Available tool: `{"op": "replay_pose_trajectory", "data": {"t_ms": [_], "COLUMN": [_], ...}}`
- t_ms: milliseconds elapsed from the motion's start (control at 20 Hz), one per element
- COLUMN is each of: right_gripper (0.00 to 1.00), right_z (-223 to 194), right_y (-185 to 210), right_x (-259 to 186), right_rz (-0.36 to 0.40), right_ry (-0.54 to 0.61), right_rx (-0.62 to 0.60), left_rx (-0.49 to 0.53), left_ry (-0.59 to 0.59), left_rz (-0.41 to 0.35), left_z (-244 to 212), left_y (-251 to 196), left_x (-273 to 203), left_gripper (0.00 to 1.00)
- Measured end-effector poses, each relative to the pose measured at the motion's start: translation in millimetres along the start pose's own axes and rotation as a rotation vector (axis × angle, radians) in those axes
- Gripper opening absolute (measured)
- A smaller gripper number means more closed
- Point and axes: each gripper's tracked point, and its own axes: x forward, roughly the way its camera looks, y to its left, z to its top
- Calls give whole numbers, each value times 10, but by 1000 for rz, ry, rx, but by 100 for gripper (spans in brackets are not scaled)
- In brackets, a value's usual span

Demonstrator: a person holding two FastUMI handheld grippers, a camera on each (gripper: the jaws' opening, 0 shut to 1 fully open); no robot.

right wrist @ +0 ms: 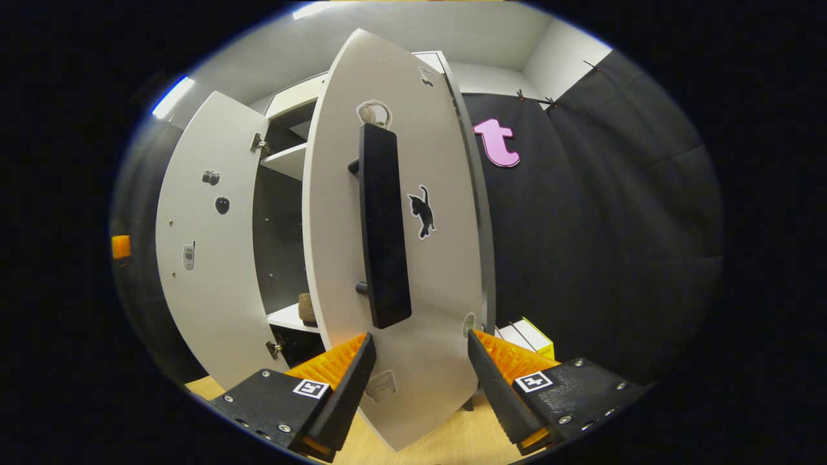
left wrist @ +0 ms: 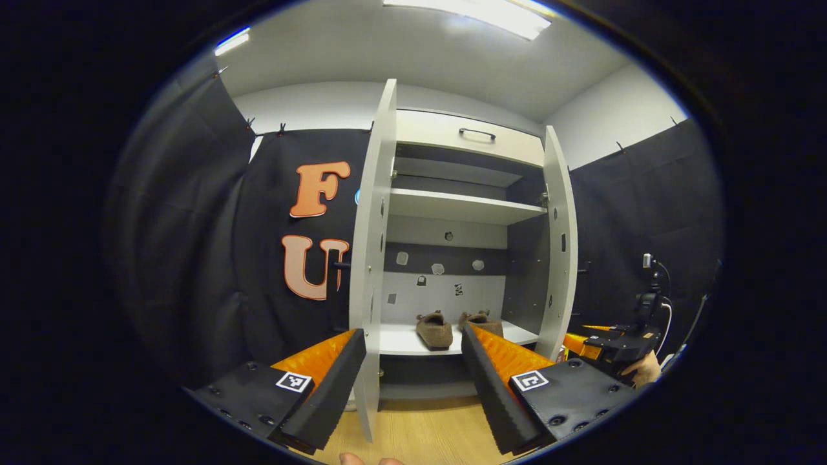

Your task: Grab one shoe with the right hand and put it into the shoe cabinet, grab the other shoe with the left hand and put it into the shoe cabinet; then close the right door with the right hand and the left door with the left hand.

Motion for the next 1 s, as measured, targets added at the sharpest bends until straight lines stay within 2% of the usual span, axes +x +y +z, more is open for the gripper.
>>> {"op": "replay_pose_trajectory", "data": {"t_ms": [50,100,200,250,300,700,750,1000], "right_gripper": [99,90,92,100,92,91,91,91], "right_z": [10,23,40,46,21,-54,-65,-93], "right_y": [99,205,238,224,251,395,411,485], "right_x": [78,171,390,480,549,808,863,1146], "right_rz": [25,38,17,1,-7,-15,-23,-67], "right_ry": [-9,-21,-49,-54,-49,-24,-23,-8], "right_rx": [19,28,2,-18,-32,-13,-14,-28], "left_rx": [-1,0,2,2,1,27,21,-15], "left_ry": [2,1,-3,-3,-1,-35,-32,18], "left_rz": [8,18,40,48,57,108,111,105], "left_z": [0,1,-10,-17,-20,-74,-105,-444], "left_y": [52,111,239,292,333,888,939,1200], "left_x": [-18,-38,-68,-86,-80,-170,-173,-21], "left_gripper": [97,97,94,96,99,96,99,96]}}
